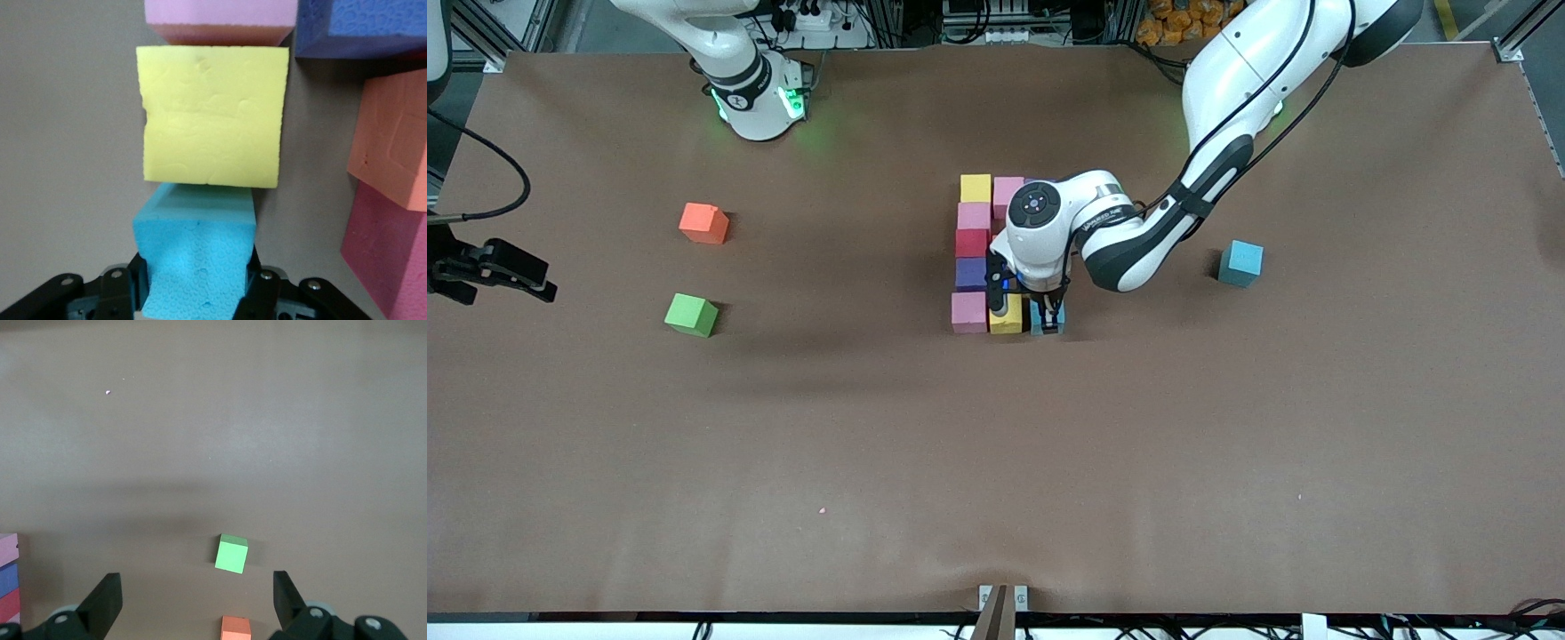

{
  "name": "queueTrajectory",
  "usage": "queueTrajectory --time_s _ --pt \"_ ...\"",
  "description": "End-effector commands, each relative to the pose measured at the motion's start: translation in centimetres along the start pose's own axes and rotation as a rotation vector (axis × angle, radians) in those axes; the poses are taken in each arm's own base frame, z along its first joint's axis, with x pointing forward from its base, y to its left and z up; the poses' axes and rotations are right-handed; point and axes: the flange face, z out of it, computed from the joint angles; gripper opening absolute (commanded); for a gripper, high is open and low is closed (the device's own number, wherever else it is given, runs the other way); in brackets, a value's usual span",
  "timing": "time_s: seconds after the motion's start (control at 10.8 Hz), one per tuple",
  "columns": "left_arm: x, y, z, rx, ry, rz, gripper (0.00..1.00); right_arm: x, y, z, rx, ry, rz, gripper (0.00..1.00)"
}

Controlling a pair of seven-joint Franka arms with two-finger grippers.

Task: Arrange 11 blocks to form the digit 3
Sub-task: 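Lower the cyan cube beside the yellow cube and open the left gripper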

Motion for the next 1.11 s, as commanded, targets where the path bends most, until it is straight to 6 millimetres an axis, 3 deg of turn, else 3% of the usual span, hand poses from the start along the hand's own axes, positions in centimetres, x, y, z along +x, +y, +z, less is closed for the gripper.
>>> queueTrajectory --time_s 0.0,0.46,1.01 --pt "1.4 1.3 -0.3 0.026 0.009 0.056 0.00 -0.3 0.4 0.0 0.003 -0.006 -0.005 1.00" --pt "1.6 1.4 0.3 0.016 0.007 0.075 0.00 -0.2 0.4 0.0 0.002 0.002 -0.001 1.00" --pt "2.0 0.2 0.3 0.020 0.025 0.057 0.06 -0.1 0.2 0.0 0.003 0.006 0.003 1.00"
